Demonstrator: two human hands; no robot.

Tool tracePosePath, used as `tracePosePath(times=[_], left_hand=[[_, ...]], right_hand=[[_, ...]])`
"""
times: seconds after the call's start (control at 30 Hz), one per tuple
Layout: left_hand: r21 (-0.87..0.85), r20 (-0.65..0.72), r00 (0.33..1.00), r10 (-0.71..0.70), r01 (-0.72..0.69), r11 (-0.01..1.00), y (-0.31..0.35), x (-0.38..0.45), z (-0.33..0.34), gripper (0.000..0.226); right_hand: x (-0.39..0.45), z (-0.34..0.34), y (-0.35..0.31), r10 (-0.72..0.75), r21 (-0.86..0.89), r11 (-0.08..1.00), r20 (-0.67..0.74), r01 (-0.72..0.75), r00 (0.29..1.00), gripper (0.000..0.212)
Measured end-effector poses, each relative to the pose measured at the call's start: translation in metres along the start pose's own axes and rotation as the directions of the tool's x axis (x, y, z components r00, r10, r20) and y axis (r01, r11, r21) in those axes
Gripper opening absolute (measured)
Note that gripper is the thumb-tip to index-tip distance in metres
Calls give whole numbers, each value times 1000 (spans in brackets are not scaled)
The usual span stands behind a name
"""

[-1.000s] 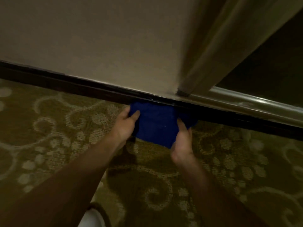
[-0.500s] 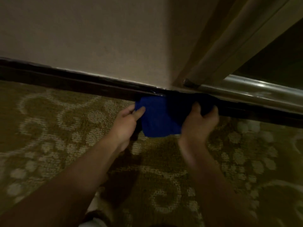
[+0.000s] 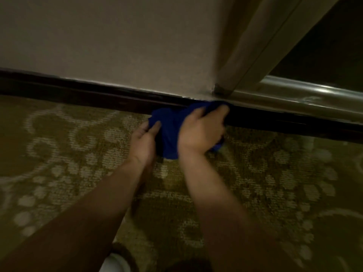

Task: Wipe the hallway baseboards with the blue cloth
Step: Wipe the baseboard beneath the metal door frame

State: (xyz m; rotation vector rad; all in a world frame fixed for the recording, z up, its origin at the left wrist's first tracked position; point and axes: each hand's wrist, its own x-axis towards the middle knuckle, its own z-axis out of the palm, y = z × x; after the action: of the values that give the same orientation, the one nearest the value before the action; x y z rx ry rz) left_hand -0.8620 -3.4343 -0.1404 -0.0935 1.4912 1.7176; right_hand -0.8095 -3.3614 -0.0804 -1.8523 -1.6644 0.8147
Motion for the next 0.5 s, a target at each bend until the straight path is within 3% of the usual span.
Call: tracePosePath(times=[0.1,0.17,0.23,0.3,0.4,0.5], left_hand=[[5,-2,1000,-8,8,1000,-1,-1,-3,25],[-22,4,1000,-10,10,1000,-2,2,-6,26],[-32,12,1000,-8,9,999,-3,3,-3,25],[-20,38,999,-27,27,999,-4,3,0,27],[34,36,999,-13,12,999,-5,0,5,19],[-4,3,1000,-4,4,1000,-5,1,7,21]], right_hand=[[-28,15,-15,-263,-51,960,153,274,953,18],[-12,5,-5,-268,-97,951,214,293,939,21],[18,-20,14,-134,-169,972,179,165,975,30],[43,-42,29,8,-27,1000,78,-6,997,32],[52,-42,26,219,214,953,-8,-212,976,35],[24,-15,0,234,159,957,63,-242,970,36]])
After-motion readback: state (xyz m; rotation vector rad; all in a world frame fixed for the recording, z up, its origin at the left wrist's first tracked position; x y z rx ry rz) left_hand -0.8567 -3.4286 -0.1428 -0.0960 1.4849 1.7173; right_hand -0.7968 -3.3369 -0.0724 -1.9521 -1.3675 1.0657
